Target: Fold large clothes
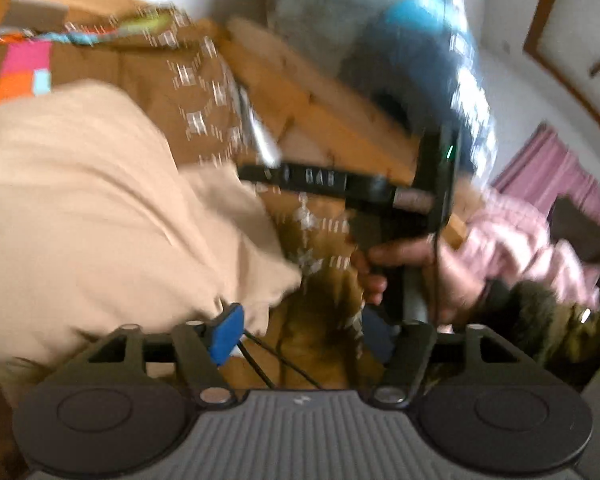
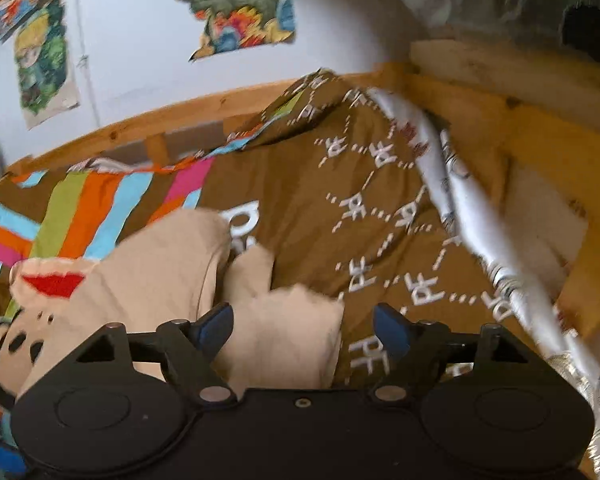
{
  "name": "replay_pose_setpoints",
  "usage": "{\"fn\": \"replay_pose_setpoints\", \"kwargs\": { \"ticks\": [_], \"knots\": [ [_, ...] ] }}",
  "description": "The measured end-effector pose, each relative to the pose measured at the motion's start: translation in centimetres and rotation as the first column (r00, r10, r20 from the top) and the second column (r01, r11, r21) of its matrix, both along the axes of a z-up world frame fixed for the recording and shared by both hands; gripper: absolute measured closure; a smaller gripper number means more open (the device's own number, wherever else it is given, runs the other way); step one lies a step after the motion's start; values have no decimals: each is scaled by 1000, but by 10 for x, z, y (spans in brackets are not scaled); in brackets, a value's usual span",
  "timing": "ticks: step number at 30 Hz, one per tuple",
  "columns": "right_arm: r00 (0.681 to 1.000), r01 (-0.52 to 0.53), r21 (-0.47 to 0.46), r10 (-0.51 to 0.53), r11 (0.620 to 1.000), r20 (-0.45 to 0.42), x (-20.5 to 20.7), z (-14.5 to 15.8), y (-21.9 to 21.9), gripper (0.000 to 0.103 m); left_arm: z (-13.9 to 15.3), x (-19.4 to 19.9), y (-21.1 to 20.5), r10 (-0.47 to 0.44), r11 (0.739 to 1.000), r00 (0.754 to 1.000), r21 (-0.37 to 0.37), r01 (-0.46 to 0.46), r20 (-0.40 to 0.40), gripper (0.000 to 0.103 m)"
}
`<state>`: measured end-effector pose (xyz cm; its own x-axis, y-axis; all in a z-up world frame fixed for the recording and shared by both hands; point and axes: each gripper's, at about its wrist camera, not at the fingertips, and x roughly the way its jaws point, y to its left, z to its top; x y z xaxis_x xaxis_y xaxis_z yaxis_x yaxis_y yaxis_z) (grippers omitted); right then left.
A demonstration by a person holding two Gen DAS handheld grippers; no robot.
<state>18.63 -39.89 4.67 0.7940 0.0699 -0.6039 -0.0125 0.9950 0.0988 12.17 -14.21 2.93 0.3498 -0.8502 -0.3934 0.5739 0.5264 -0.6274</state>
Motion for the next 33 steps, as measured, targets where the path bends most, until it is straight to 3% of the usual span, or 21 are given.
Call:
{"fn": "replay_pose_setpoints", "kwargs": {
  "ticks": [2, 4, 8, 11, 15, 20, 25, 29, 33],
  "knots": [
    [999, 28, -1, -27, 1000, 29, 7, 11, 7, 14, 11, -2, 23, 81, 996, 997, -29, -81, 3, 21],
    [998, 26, 8, -26, 1000, 53, 19, 20, 21, 10, 17, 1, 47, 201, 980, 980, -6, -201, 0, 17],
    [998, -55, 37, 54, 998, 35, 59, 24, 59, 10, 4, 12, 86, 404, 910, 914, 116, -397, -40, 17],
    [995, -95, 54, 95, 994, -8, 89, 15, 82, 15, -15, 22, 102, 457, 887, 883, 128, -443, -110, 17],
    [993, -81, 57, 85, 995, -84, 107, -7, 95, 21, -35, 36, 98, 450, 893, 874, 132, -431, -186, 17],
    [984, -69, 139, 90, 988, -151, 89, -39, 79, 27, -56, 51, 86, 401, 916, 879, 136, -378, -259, 11],
    [989, -41, 150, 61, 988, -134, 56, -68, 73, 27, -64, 53, 83, 371, 928, 887, 153, -340, -276, 11],
    [994, -89, 80, 94, 993, -52, 33, -90, 71, 27, -69, 53, 76, 346, 934, 898, 192, -302, -271, 11],
    [994, -83, 76, 88, 994, -63, 33, -88, 71, 27, -69, 50, 78, 346, 933, 897, 199, -298, -277, 11]
  ]
}}
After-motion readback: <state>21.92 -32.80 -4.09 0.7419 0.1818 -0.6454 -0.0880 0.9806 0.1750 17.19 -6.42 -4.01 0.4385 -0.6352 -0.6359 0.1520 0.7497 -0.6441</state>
